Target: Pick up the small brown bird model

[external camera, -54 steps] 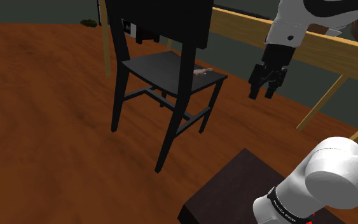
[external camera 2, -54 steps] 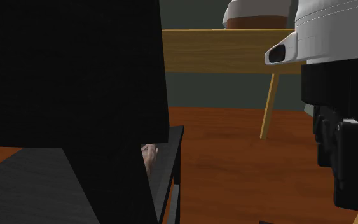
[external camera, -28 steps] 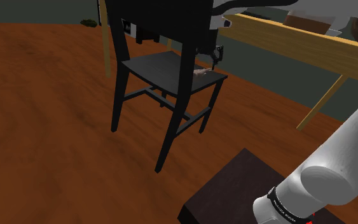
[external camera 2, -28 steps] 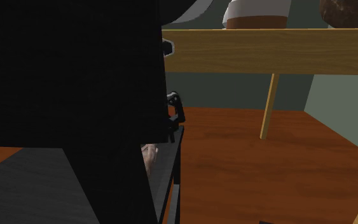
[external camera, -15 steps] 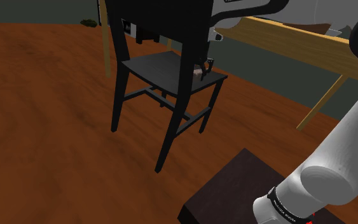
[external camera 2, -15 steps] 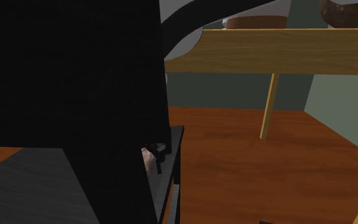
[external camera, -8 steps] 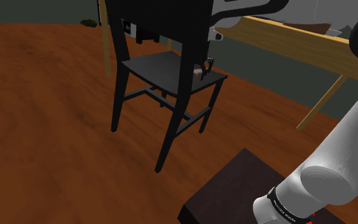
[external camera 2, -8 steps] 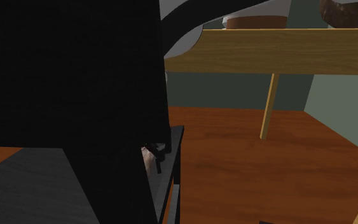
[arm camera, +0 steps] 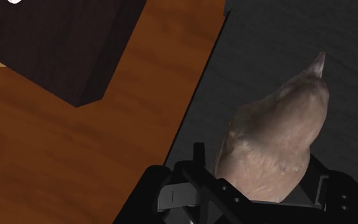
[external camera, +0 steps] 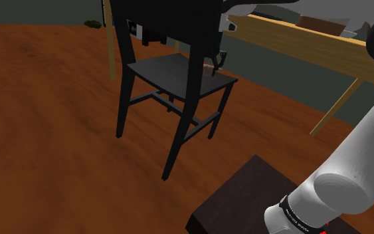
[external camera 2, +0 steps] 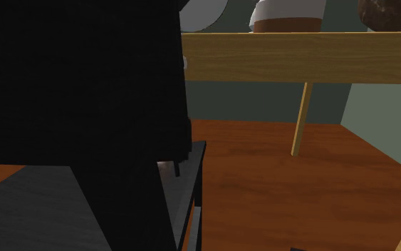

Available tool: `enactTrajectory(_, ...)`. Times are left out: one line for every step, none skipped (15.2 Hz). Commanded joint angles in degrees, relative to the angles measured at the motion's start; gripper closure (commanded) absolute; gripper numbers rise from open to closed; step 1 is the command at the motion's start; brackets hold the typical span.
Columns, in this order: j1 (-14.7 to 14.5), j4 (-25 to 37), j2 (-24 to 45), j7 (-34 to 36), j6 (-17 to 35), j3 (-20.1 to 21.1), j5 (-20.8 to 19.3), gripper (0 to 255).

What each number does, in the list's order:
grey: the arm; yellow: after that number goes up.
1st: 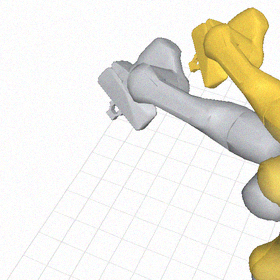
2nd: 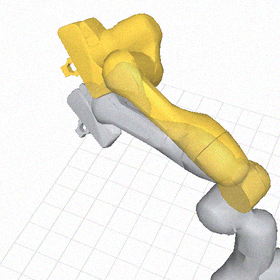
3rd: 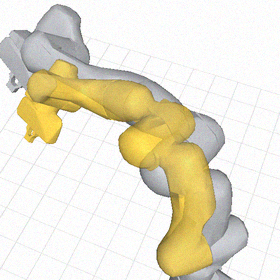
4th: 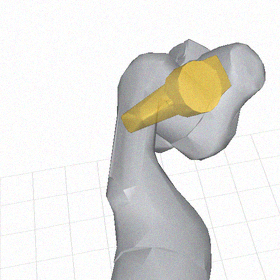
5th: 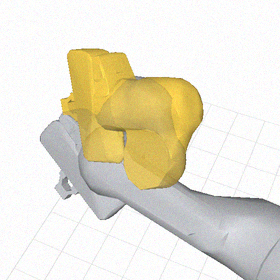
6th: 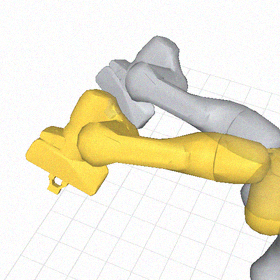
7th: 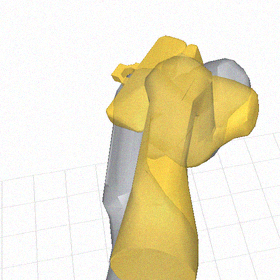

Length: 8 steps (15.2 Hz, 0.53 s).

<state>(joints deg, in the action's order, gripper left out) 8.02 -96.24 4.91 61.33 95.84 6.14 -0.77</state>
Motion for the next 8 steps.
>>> enactTrajectory(0.00, 1.76, 0.13, -0.03, -1.64, 0.00, -0.01, 255)
enactTrajectory(-0.01, 2.60, 0.18, -0.03, -2.42, 0.01, -0.01, 255)
enactTrajectory(-0.02, 3.46, 0.25, -0.03, -3.22, 0.01, -0.02, 255)
enactTrajectory(-0.02, 4.33, 0.33, -0.03, -4.01, 0.01, -0.03, 255)
enactTrajectory(-0.03, 5.23, 0.43, -0.02, -4.81, 0.02, -0.04, 255)
enactTrajectory(-0.04, 6.15, 0.54, -0.02, -5.62, 0.03, -0.05, 255)
enactTrajectory(-0.04, 6.28, 0.55, -0.02, -5.74, 0.03, -0.05, 255)
enactTrajectory(-0.04, 6.29, 0.56, -0.02, -5.74, 0.03, -0.05, 255)
